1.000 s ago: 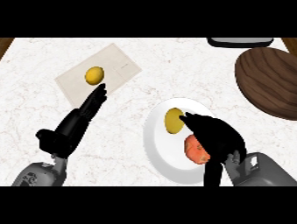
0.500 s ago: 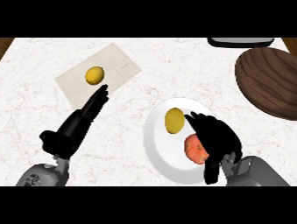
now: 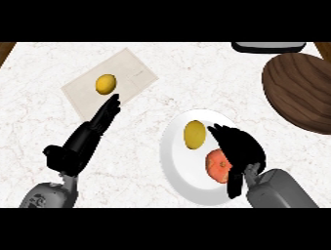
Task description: Pick the squash from the plate and place it in the bowl
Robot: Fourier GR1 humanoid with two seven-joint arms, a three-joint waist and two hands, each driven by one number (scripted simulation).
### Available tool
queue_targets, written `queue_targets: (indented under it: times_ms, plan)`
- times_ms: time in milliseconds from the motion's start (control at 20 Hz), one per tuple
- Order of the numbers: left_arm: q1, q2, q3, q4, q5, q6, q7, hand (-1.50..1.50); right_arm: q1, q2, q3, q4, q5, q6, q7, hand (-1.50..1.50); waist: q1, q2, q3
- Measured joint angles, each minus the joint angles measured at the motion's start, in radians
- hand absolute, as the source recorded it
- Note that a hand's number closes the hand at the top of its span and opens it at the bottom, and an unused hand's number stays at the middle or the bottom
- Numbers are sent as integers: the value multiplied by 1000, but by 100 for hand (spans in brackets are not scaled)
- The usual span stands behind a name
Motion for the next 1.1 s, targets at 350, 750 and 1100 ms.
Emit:
queue_targets:
  times_ms: [350,750,1100]
  plan:
    - [8,-29,18,-8,-32,-16,11,0,27,33,-32,70,70,-63,-146,150,0,0,0]
    - [-2,-56,39,-4,-54,-37,25,0,27,53,-62,102,168,-143,-261,150,0,-1,0]
    - [-21,-71,56,44,-74,-53,-7,0,-124,66,-188,336,207,-207,-354,150,4,1,0]
